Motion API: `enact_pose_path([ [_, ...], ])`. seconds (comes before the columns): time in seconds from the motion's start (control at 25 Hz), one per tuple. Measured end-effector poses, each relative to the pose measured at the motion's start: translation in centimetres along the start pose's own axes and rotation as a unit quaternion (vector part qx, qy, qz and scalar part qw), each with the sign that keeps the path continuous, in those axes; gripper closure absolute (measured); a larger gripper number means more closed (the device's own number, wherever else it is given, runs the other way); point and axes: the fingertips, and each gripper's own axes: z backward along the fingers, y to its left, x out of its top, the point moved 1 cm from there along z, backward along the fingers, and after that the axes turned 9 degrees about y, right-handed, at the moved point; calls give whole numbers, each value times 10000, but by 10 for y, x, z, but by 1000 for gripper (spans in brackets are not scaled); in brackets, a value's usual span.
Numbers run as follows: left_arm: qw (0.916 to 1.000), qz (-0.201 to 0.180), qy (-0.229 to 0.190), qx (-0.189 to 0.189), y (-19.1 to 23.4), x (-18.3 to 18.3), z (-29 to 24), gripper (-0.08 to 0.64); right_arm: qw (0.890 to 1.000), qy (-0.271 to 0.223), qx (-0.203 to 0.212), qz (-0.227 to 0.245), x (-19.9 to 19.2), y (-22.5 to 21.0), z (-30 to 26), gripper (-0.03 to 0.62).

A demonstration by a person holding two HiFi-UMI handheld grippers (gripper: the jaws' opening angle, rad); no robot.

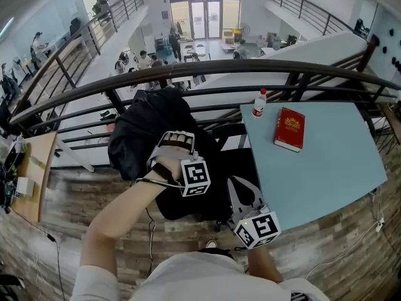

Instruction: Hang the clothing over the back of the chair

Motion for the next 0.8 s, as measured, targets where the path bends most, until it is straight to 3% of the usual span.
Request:
enact_pose_path([
  [0.44,9966,725,-380,-108,1,4,31,354,9997,25,-228,-2,-7,0,33,575],
  [0.8,9893,1197,-828,-60,-1,-4,64,350,9994,53,-287,191,-3,36,49,575],
])
